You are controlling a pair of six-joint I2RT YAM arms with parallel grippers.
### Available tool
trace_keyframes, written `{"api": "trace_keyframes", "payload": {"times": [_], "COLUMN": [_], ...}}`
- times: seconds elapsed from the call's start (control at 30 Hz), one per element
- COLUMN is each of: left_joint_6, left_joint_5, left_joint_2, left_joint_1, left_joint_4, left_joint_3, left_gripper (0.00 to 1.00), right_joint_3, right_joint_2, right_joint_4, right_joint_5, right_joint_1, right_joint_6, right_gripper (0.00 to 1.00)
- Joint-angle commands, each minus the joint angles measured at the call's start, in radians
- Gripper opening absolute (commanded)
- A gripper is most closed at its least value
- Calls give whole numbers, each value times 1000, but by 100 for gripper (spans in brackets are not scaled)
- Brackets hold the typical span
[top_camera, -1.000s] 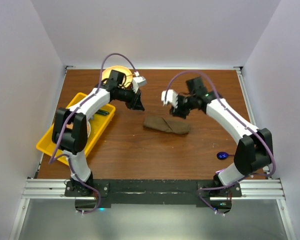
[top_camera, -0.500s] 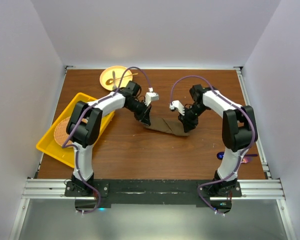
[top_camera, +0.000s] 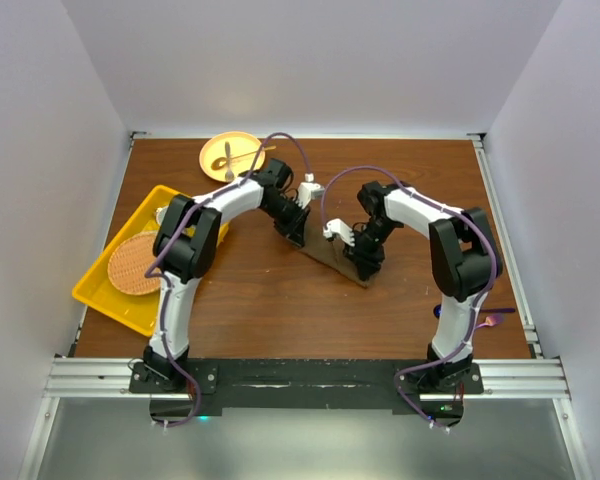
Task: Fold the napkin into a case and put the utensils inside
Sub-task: Rotate the smaller rectangle-folded napkin at the center of the board.
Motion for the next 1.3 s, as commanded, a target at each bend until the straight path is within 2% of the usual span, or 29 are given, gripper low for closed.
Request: {"api": "trace_keyframes", "payload": {"times": [0.0, 0.07, 0.1, 0.17, 0.23, 0.3, 0.4, 0.5, 0.83, 1.07, 1.27], "left_joint_6": [38, 67, 73, 66, 40, 27, 95, 104, 127, 124, 107], "left_joint_5": [-42, 18, 35, 113, 149, 147, 81, 57, 0, -5, 15], "left_joint_2": [92, 114, 117, 97, 33, -38, -95, -101, 51, 117, 115], "left_joint_1": [23, 26, 29, 52, 91, 115, 125, 124, 38, 1, 0], "left_joint_4": [-7, -35, -60, -63, -20, 26, 9, 14, -3, 8, 11], "left_joint_3": [186, 254, 303, 314, 268, 193, 117, 66, 170, 234, 253], "left_gripper": [23, 32, 33, 38, 38, 38, 37, 36, 34, 35, 39], "right_joint_3": [-4, 33, 80, 137, 205, 247, 265, 237, 128, 64, 97], "right_joint_2": [-17, -15, -11, -5, -1, 3, 23, 19, 64, 72, 55], "right_joint_4": [-6, -20, -25, -67, -109, -155, -175, -128, -3, 63, 54], "right_joint_5": [-81, -134, -192, -238, -312, -335, -259, -191, -111, -157, -203], "right_joint_1": [74, 111, 117, 106, 40, -16, -112, -124, -72, 11, 54], "right_joint_6": [37, 90, 112, 176, 192, 218, 224, 230, 254, 314, 353], "right_gripper": [42, 50, 58, 64, 68, 68, 68, 66, 65, 64, 66]}}
